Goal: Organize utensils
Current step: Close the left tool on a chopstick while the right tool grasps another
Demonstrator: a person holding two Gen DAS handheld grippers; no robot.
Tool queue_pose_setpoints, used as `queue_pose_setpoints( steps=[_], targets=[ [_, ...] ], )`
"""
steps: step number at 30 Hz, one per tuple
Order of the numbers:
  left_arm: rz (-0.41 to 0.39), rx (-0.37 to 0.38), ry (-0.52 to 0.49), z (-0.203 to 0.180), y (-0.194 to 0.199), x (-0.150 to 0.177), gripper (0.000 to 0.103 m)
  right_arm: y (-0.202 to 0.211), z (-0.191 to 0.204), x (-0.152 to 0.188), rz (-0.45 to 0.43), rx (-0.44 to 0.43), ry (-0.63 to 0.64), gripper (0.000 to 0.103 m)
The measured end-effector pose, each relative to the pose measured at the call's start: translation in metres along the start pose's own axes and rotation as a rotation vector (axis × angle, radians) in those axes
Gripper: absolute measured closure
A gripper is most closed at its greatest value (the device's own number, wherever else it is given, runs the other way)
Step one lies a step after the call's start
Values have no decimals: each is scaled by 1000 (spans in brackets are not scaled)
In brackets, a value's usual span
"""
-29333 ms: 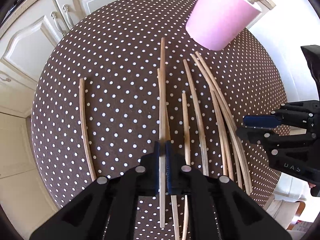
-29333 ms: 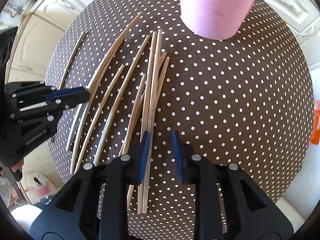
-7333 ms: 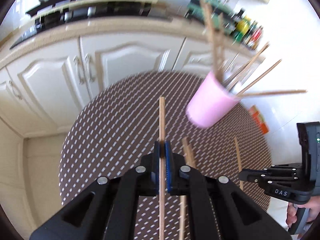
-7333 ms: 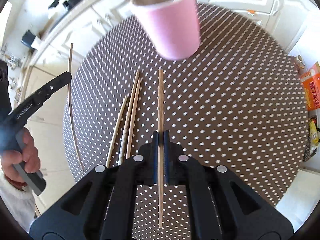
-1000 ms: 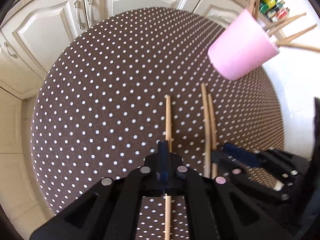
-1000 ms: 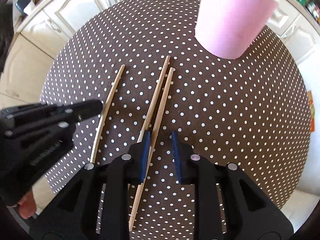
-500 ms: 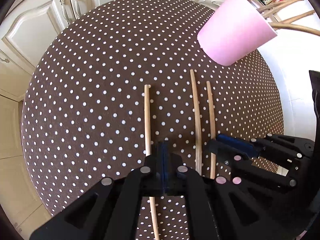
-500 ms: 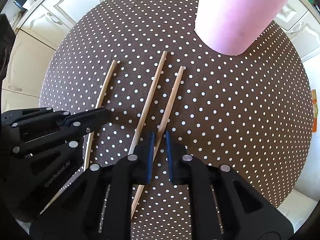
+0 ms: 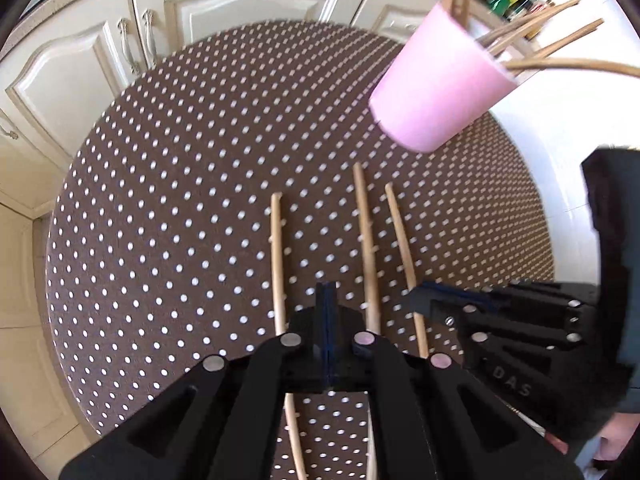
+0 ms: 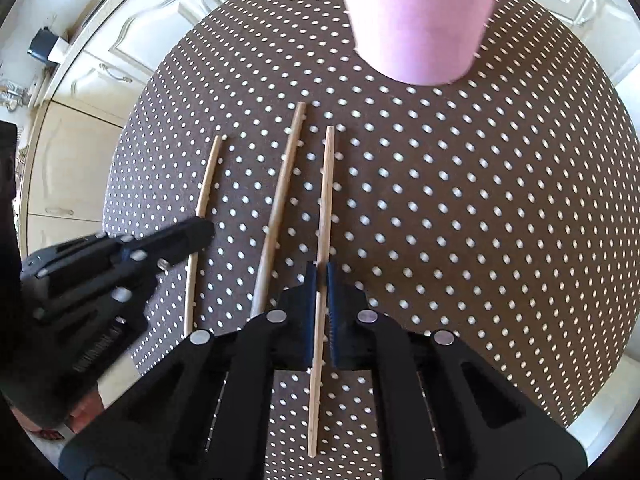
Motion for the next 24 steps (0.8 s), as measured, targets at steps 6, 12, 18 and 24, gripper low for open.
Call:
queue_pose_setpoints(
  steps=[6, 12, 18, 24],
  targets=[
    [-56, 39, 17, -3, 25, -4, 103, 43, -31, 8, -61, -58, -18, 98],
    [12, -17, 54, 15, 12, 2, 102, 65, -63, 17, -65, -75, -46, 98],
    [58, -112, 32, 9, -3, 13, 96, 66, -75, 32, -54, -90, -42, 98],
    [50, -164, 22, 0, -10, 16, 68, 57, -56, 37, -42, -101, -34, 98]
  ],
)
Point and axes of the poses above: each gripper's, at about its wrist camera, not at the fingertips, and y roughly against the way its jaws point, z to its left, x to its underside, the point moved 5 cm from there along -y, roughly the way its jaws point, and after that the axes turned 12 degrees about -x, right-handed, at the moved point
